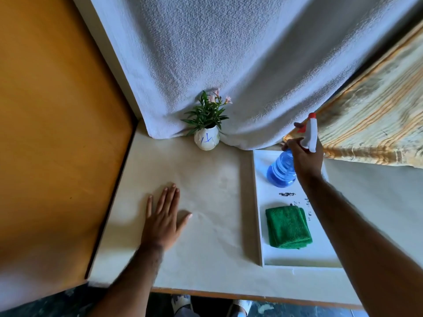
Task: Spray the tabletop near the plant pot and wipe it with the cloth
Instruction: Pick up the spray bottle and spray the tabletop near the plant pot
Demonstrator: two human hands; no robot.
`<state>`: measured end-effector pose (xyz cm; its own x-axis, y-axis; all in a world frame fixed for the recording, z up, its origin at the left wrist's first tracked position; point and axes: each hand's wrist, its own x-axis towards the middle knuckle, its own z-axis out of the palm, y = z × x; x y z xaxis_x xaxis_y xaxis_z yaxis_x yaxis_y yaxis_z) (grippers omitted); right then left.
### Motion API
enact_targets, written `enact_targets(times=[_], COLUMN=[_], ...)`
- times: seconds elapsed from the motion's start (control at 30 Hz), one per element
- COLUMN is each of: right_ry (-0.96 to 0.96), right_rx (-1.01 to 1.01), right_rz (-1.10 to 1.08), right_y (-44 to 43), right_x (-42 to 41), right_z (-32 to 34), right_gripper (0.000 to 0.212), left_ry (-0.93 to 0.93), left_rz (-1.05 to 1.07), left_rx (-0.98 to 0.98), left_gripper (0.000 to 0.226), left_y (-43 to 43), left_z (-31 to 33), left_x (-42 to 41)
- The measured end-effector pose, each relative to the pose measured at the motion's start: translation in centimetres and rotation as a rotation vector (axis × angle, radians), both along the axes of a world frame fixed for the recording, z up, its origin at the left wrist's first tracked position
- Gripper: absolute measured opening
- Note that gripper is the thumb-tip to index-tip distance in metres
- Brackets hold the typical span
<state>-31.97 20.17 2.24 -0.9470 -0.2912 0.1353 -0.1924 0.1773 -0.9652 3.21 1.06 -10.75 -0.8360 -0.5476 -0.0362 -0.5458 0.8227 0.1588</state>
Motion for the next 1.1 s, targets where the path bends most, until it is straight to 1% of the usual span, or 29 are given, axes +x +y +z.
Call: enact_targets(times=[0.1,0.17,0.2,0.3,0.37,0.43,0.53,0.57,0.63,0.67,0.87,0.93,1.03,1.1], right_ry=[0.028,-0.009,-0.043,-0.169,-0.231,-0.293,-0.374,-0.374,-0.352,-0.343,-0.228,-0.235,-0.263,-0.237], right_rx=[-0.027,-0.036,-0.053,-0.072,0.004,0.128,0.27,0.308,0.393,0.435,0.723,0.755,0.724,0.731], right_rz=[0.067,0.113,0.137,0.266,0.347,0.384,0.35,0.343,0.342,0.338,0.284,0.272,0.259,0.253], right_y=[-1.1,-2.4,-3.2,-6.2,-7.7,-9.0,-10.6,-11.2,-12.3,-12.7,-14.4,-14.5,-14.5,-14.5], right_x=[0.9,2.1,2.9,6.7,9.1,10.7,11.4,11.4,11.1,11.1,10.5,10.4,10.5,10.4], right_z=[1.7,2.8,3.3,3.6,2.4,1.1,-0.1,-0.4,-0.7,-0.8,-1.6,-1.7,-1.9,-1.9], right_gripper=[0.038,0.029,0.028,0.042,0.041,0.028,0.007,0.007,0.019,0.022,0.028,0.027,0.029,0.029], left_ry=[0.031,0.047,0.051,0.072,0.088,0.094,0.093,0.093,0.1,0.106,0.118,0.118,0.109,0.114], left_rz=[0.002,0.005,0.006,0.012,0.012,0.011,0.013,0.014,0.009,0.008,0.006,0.009,0.011,0.011], left_rx=[-0.028,-0.044,-0.051,-0.07,-0.081,-0.094,-0.1,-0.105,-0.117,-0.123,-0.135,-0.13,-0.123,-0.123], left_gripper=[0.086,0.086,0.086,0.085,0.084,0.083,0.082,0.082,0.082,0.081,0.08,0.08,0.08,0.079], left_y=[0.0,0.0,0.0,0.0,0.0,0.0,-0.1,-0.2,-0.2,-0.2,-0.2,-0.2,-0.2,-0.2], left_z=[-0.3,-0.5,-0.5,-0.6,-0.7,-0.8,-1.0,-1.1,-1.2,-1.2,-1.0,-1.0,-0.9,-0.9], left_x=[0.1,0.1,0.1,0.2,0.2,0.1,0.1,0.2,0.3,0.3,0.2,0.3,0.3,0.3])
